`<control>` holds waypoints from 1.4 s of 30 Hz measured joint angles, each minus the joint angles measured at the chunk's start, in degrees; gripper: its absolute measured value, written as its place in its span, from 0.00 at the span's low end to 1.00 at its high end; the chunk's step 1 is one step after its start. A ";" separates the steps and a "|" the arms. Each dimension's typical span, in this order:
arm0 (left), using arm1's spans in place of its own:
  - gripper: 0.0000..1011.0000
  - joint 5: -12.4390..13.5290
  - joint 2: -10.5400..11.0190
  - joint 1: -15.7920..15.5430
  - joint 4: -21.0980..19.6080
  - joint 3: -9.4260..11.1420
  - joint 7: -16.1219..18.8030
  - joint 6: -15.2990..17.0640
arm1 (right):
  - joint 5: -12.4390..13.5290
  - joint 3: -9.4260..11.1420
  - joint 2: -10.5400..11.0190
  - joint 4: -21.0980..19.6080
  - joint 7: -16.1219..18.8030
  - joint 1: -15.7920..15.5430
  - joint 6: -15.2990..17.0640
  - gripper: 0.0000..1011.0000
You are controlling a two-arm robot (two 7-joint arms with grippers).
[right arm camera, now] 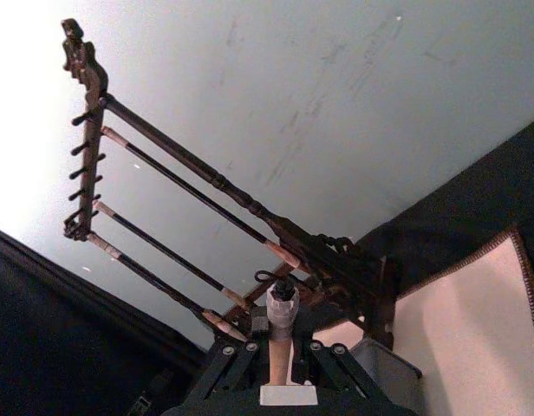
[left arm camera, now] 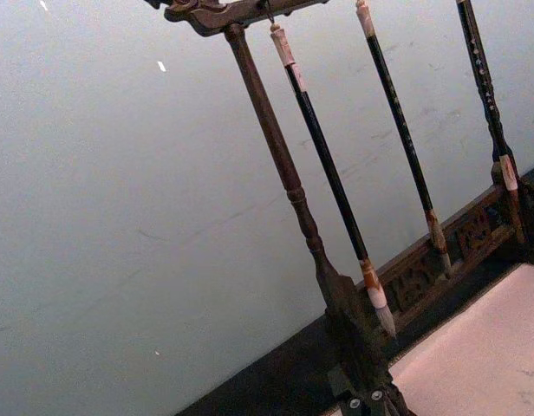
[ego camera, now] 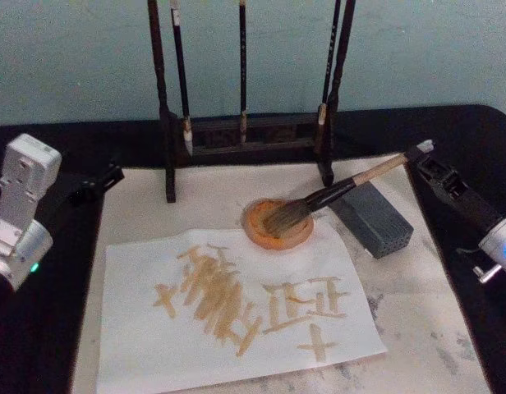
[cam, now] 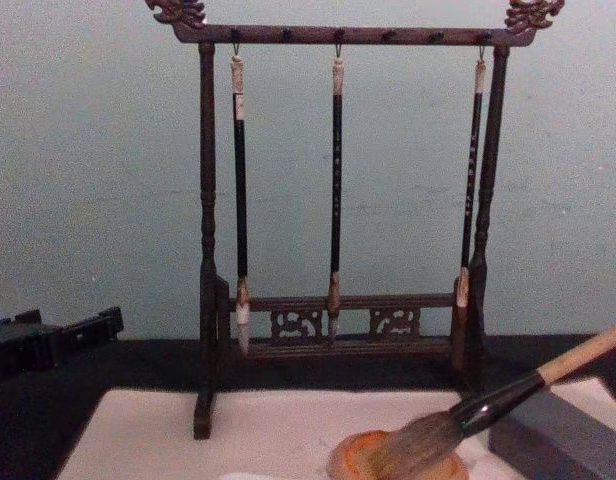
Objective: Pick up the brush from the inkstone, write on the paper, then place the brush back to its original position.
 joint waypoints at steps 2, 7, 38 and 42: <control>0.99 0.00 0.00 0.00 0.00 0.00 0.00 0.00 | 0.06 -0.05 0.06 -0.05 -0.34 -0.01 0.09 0.16; 0.99 0.00 0.00 0.00 0.00 0.00 0.00 0.00 | 0.10 -0.13 0.22 -0.07 -0.80 0.03 0.17 0.16; 0.99 0.00 0.00 0.00 0.00 0.00 0.00 0.00 | 0.12 -0.19 0.46 0.65 -1.48 0.38 0.15 0.16; 0.99 0.00 0.00 0.00 0.00 0.00 0.00 0.00 | 0.10 -0.17 0.46 0.65 -1.47 0.38 0.15 0.16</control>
